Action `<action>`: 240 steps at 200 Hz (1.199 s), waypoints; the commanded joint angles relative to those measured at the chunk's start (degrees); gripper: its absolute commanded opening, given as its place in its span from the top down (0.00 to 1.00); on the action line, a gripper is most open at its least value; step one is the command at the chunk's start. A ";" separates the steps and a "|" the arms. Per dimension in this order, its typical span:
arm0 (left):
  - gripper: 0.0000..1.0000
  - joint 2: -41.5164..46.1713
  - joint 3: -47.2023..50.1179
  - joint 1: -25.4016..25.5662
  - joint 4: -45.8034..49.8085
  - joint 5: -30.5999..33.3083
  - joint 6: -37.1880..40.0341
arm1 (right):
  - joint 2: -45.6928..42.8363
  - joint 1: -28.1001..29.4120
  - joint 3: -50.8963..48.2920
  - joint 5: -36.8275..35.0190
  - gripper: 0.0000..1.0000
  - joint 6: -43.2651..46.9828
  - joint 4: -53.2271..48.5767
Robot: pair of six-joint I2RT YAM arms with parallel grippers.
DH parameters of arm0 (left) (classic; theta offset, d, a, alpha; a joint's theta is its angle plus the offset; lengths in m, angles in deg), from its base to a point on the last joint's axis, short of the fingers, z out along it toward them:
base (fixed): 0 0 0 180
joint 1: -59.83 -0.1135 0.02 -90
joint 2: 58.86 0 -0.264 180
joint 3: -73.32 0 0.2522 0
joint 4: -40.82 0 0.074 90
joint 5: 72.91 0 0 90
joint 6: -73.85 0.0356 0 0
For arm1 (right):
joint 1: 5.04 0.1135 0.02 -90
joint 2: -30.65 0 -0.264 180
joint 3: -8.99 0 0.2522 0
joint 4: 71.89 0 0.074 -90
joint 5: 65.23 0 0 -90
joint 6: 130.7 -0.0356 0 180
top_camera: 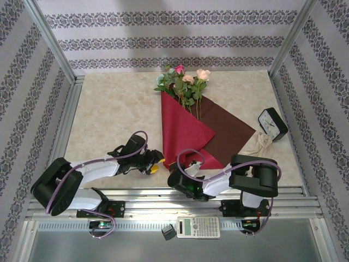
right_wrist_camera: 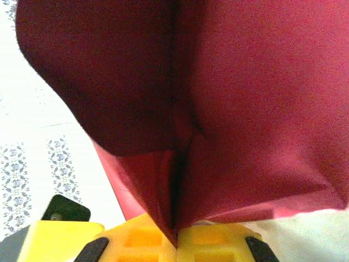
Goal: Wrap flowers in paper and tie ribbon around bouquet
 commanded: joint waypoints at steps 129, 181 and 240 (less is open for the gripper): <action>1.00 -14.89 -2.95 -1.70 -22.83 -0.94 3.22 | -5.09 -2.06 -0.59 5.40 1.00 -17.92 -5.04; 0.60 -16.72 -5.00 -3.12 -21.76 -0.52 6.15 | -9.50 -3.63 -1.59 8.24 1.00 -15.68 -7.87; 0.99 -21.21 -9.28 -4.96 -21.27 0.07 8.43 | -13.27 -6.48 -2.69 13.06 1.00 -12.37 -12.02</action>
